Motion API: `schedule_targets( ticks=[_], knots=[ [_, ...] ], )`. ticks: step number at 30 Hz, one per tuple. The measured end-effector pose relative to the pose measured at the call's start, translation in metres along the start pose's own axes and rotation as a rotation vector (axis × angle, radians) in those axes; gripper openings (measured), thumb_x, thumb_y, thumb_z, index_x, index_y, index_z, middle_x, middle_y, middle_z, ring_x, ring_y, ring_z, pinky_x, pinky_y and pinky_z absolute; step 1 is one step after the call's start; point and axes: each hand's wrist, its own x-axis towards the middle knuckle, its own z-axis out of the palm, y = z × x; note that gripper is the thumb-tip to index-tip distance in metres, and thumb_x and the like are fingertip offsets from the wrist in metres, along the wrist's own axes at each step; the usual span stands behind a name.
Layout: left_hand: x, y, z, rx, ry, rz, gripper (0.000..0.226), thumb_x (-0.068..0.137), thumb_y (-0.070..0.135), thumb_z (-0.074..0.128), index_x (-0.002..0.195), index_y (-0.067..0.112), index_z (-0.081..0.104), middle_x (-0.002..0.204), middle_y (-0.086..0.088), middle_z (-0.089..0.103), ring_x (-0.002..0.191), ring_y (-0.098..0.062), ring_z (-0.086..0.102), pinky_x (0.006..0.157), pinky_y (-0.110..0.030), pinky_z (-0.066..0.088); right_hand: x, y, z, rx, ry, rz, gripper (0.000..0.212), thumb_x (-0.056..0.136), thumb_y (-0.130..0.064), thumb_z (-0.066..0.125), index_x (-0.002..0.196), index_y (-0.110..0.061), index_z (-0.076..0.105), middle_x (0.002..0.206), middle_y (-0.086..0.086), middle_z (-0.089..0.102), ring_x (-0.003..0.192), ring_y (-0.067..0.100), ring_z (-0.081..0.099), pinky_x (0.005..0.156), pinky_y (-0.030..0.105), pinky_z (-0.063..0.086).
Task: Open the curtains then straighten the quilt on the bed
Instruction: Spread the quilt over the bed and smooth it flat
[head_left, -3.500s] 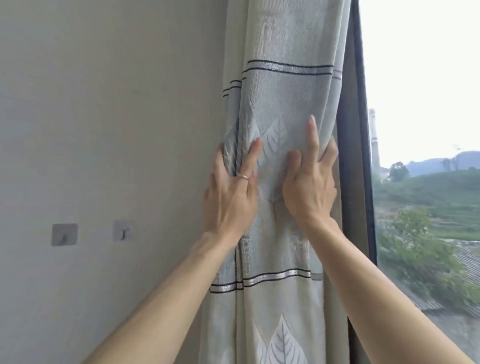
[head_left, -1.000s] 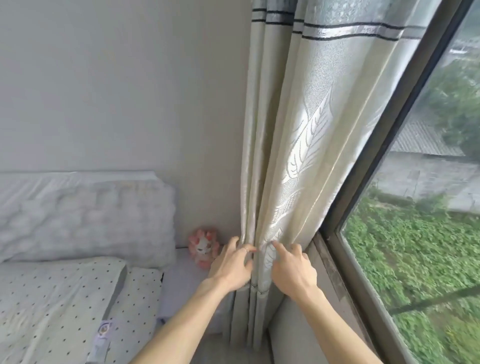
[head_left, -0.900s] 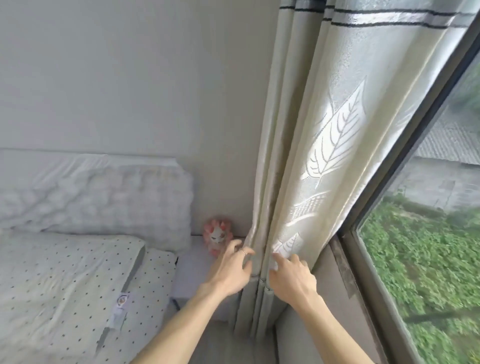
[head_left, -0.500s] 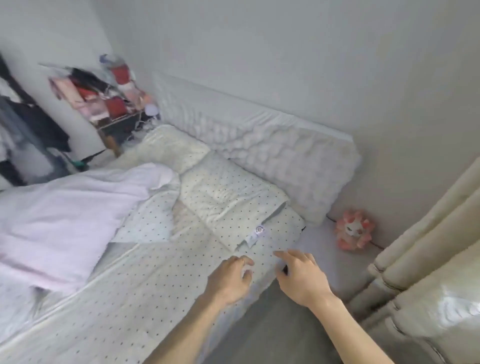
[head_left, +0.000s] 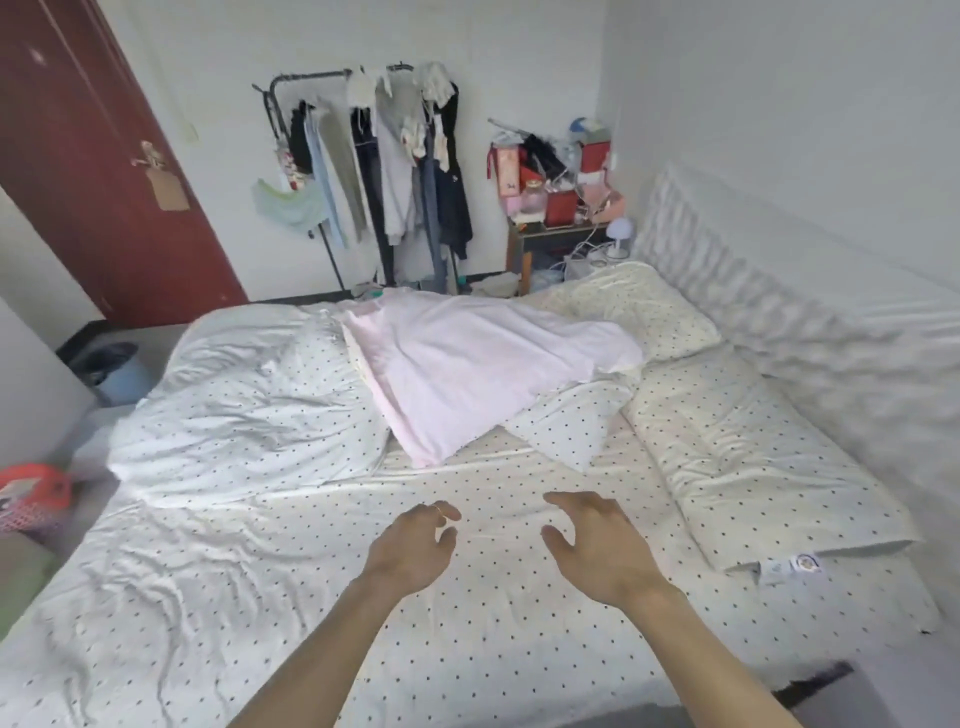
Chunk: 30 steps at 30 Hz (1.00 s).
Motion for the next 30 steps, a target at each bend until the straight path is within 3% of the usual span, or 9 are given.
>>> schedule_targets(
  ticks=[6, 14, 16, 19, 21, 24, 30],
  knots=[
    [0.017, -0.071, -0.061, 0.006, 0.054, -0.039, 0.027, 0.096, 0.037, 0.046, 0.120, 0.041, 0.057, 0.123, 0.016, 0.060, 0.112, -0.009, 0.056, 0.085, -0.029, 0.044, 0.034, -0.083, 0.022, -0.041, -0.010, -0.060, 0.044, 0.097, -0.039, 0.049, 0.141, -0.037, 0.048, 0.143, -0.007, 0.048, 0.133, 0.019, 0.036, 0.097, 0.034, 0.046],
    [0.065, -0.131, -0.117, -0.042, 0.120, -0.057, 0.026, 0.096, 0.035, 0.046, 0.119, 0.040, 0.058, 0.116, 0.019, 0.062, 0.109, -0.009, 0.057, 0.082, -0.029, 0.045, 0.093, -0.132, 0.029, -0.074, 0.069, -0.105, 0.037, 0.096, -0.039, 0.053, 0.132, -0.038, 0.057, 0.137, -0.013, 0.053, 0.129, 0.016, 0.039, 0.091, 0.036, 0.049],
    [0.084, -0.149, -0.122, -0.102, 0.115, -0.093, 0.025, 0.095, 0.035, 0.046, 0.117, 0.041, 0.057, 0.111, 0.022, 0.062, 0.108, -0.007, 0.057, 0.086, -0.031, 0.049, 0.122, -0.137, 0.037, -0.012, 0.056, -0.114, 0.036, 0.095, -0.038, 0.056, 0.130, -0.037, 0.059, 0.133, -0.014, 0.055, 0.125, 0.014, 0.044, 0.092, 0.031, 0.046],
    [0.112, -0.167, -0.119, -0.144, 0.088, -0.133, 0.024, 0.094, 0.035, 0.046, 0.115, 0.042, 0.056, 0.105, 0.023, 0.061, 0.102, -0.006, 0.059, 0.087, -0.033, 0.051, 0.158, -0.133, 0.052, 0.233, -0.036, -0.040, 0.030, 0.094, -0.039, 0.059, 0.123, -0.042, 0.060, 0.122, -0.022, 0.056, 0.112, -0.006, 0.053, 0.085, 0.013, 0.039],
    [0.142, -0.181, -0.112, -0.162, 0.057, -0.167, 0.023, 0.094, 0.036, 0.046, 0.113, 0.044, 0.055, 0.105, 0.023, 0.061, 0.103, -0.006, 0.059, 0.088, -0.034, 0.051, 0.200, -0.127, 0.069, 0.384, -0.132, 0.057, 0.026, 0.093, -0.039, 0.062, 0.118, -0.045, 0.059, 0.118, -0.026, 0.057, 0.116, -0.005, 0.052, 0.090, 0.018, 0.041],
    [0.188, -0.197, -0.100, -0.198, 0.009, -0.223, 0.022, 0.094, 0.037, 0.047, 0.112, 0.045, 0.055, 0.110, 0.020, 0.061, 0.106, -0.007, 0.058, 0.090, -0.035, 0.051, 0.268, -0.111, 0.100, 0.521, -0.233, 0.203, 0.031, 0.091, -0.040, 0.064, 0.121, -0.040, 0.057, 0.123, -0.014, 0.060, 0.117, 0.005, 0.055, 0.098, 0.033, 0.046],
    [0.305, -0.232, -0.061, -0.281, -0.001, -0.341, 0.022, 0.092, 0.038, 0.050, 0.113, 0.043, 0.056, 0.114, 0.017, 0.060, 0.102, -0.008, 0.060, 0.085, -0.033, 0.053, 0.414, -0.066, 0.191, 0.587, -0.303, 0.420, 0.069, 0.088, -0.044, 0.066, 0.146, -0.018, 0.039, 0.135, 0.003, 0.056, 0.109, 0.020, 0.059, 0.099, 0.040, 0.045]
  ],
)
